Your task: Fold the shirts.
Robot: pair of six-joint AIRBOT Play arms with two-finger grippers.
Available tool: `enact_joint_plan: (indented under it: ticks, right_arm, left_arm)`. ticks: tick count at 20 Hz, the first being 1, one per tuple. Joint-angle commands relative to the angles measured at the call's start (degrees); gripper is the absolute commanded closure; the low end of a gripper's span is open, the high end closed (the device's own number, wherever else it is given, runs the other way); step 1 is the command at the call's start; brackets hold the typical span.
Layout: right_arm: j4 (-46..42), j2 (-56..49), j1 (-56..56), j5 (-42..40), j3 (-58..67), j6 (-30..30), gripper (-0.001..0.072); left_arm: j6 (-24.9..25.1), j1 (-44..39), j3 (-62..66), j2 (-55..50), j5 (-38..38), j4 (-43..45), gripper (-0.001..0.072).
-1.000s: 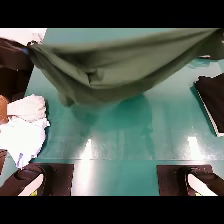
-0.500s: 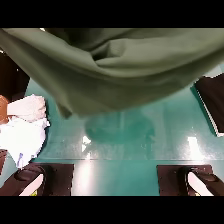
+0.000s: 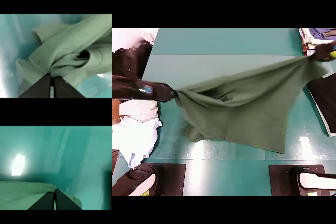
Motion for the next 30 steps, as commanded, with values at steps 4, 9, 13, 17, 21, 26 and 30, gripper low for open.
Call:
enact_joint_plan:
  ticks: [4,9,13,17,21,26,30]
  right_arm:
    - [0.0,-13.3,1.2,-10.2,-2.9,3.0,0.0694]
    - [2.6,-16.2,1.2,-12.1,-3.0,3.1,0.0693]
    - [3.5,-16.6,1.2,-12.2,-2.9,3.1,0.0485]
    - [3.5,-13.1,-1.0,-6.5,-3.0,3.0,0.0324]
    - [3.6,-6.6,-4.9,0.4,-5.7,1.4,0.0324]
    - [14.4,4.3,-9.1,-2.2,-21.3,-1.1,0.0324]
    - [15.5,9.9,-9.2,-4.8,-31.2,-1.6,0.0324]
  left_arm:
    - [5.2,-0.1,-4.5,-22.4,29.5,-0.5,0.0677]
    - [5.2,-0.1,8.9,-38.4,29.7,-0.8,0.0676]
    - [5.2,0.1,11.8,-39.9,26.6,-0.3,0.0250]
    - [7.1,5.1,19.1,-38.1,7.9,2.7,0.0247]
    - [9.5,13.9,18.6,-35.9,-5.9,1.9,0.0246]
    - [12.8,17.9,6.7,-35.9,0.0,-7.0,0.0247]
    - [16.9,17.9,-0.5,-36.7,4.7,-14.3,0.0246]
